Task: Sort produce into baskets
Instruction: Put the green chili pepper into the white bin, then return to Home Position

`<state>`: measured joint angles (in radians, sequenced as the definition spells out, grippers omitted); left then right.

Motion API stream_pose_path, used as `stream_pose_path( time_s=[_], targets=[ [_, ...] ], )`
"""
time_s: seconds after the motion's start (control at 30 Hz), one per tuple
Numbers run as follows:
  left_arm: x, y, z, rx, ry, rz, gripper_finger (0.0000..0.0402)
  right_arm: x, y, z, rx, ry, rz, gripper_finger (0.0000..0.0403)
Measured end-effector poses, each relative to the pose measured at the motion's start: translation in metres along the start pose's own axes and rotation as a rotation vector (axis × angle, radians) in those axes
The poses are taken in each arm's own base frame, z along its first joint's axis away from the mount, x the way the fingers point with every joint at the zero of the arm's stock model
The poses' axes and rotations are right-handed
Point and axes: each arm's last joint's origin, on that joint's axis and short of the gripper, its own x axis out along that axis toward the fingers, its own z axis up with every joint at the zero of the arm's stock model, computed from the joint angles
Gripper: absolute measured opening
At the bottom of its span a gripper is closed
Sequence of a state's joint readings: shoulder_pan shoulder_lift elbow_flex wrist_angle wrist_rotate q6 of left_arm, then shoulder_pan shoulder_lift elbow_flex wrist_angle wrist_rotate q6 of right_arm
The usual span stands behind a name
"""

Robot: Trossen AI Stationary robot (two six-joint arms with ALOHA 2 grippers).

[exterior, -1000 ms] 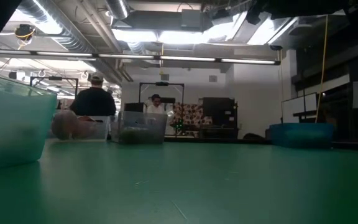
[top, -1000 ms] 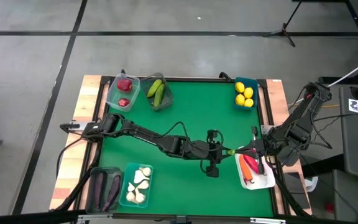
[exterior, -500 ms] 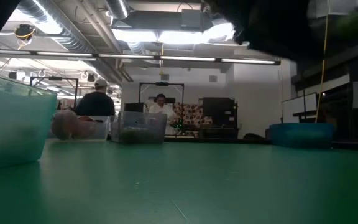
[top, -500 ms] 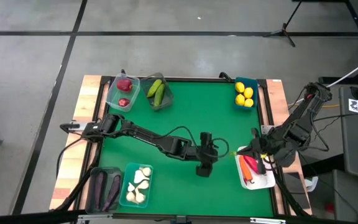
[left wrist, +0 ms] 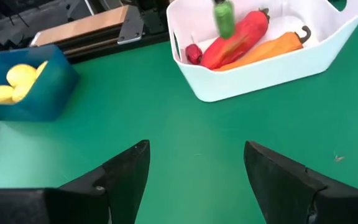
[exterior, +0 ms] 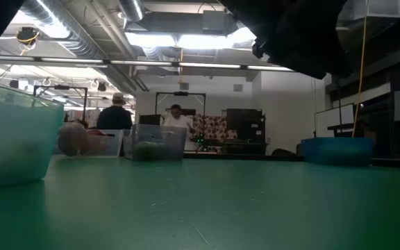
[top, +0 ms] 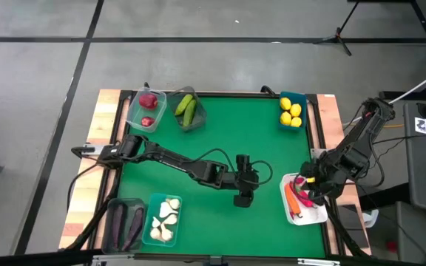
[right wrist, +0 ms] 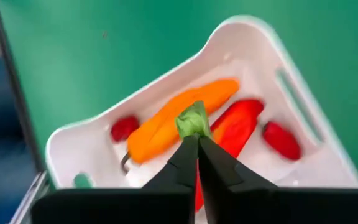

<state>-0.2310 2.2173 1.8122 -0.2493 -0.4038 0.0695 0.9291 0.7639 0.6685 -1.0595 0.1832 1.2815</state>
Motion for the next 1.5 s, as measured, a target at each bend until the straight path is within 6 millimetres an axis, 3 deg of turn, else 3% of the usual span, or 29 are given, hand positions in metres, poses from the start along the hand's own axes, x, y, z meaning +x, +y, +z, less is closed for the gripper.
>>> stream_pose_path(
  time_s=[0.17,0.4,0.53,0.63,0.73,0.83,1.03,1.23,1.3,1.4,1.5],
  targets=[
    [0.0,0.0,0.001,-0.047,-0.005,0.0,0.0255,0.0,0.001,-0.002,-0.006,0.063,0.024,0.0046],
    [-0.001,-0.001,0.004,-0.084,-0.041,0.0,0.0257,0.0,-0.003,-0.005,-0.009,0.157,-0.003,0.0136],
    [-0.006,-0.003,0.011,-0.121,-0.09,-0.007,0.0256,-0.001,-0.004,-0.004,-0.059,0.095,-0.009,0.0168],
    [-0.023,0.004,0.023,-0.175,-0.121,0.001,0.0258,-0.003,-0.003,0.0,-0.171,-0.028,-0.004,0.0177],
    [-0.056,0.02,0.044,-0.207,-0.183,0.01,0.0257,-0.011,-0.001,0.005,-0.271,-0.147,0.039,0.0179],
    [-0.1,0.039,0.064,-0.161,-0.24,0.02,0.0255,-0.034,0.006,0.014,-0.353,-0.293,0.089,0.0179],
    [-0.208,0.081,0.09,-0.111,-0.369,0.029,0.0258,-0.11,0.011,0.033,-0.482,-0.517,0.248,0.0179],
    [-0.312,0.129,0.081,-0.177,-0.439,0.033,0.0256,-0.191,-0.01,0.041,-0.548,-0.644,0.414,0.0179],
    [-0.341,0.139,0.074,-0.201,-0.478,0.024,0.0257,-0.207,-0.016,0.04,-0.69,-0.679,0.485,0.0179],
    [-0.372,0.149,0.059,-0.223,-0.524,0.01,0.0257,-0.229,-0.034,0.037,-0.731,-0.788,0.625,0.0179],
    [-0.386,0.151,0.038,-0.219,-0.529,-0.011,0.0258,-0.23,-0.059,0.032,-0.71,-0.903,0.577,0.0179]
  ],
)
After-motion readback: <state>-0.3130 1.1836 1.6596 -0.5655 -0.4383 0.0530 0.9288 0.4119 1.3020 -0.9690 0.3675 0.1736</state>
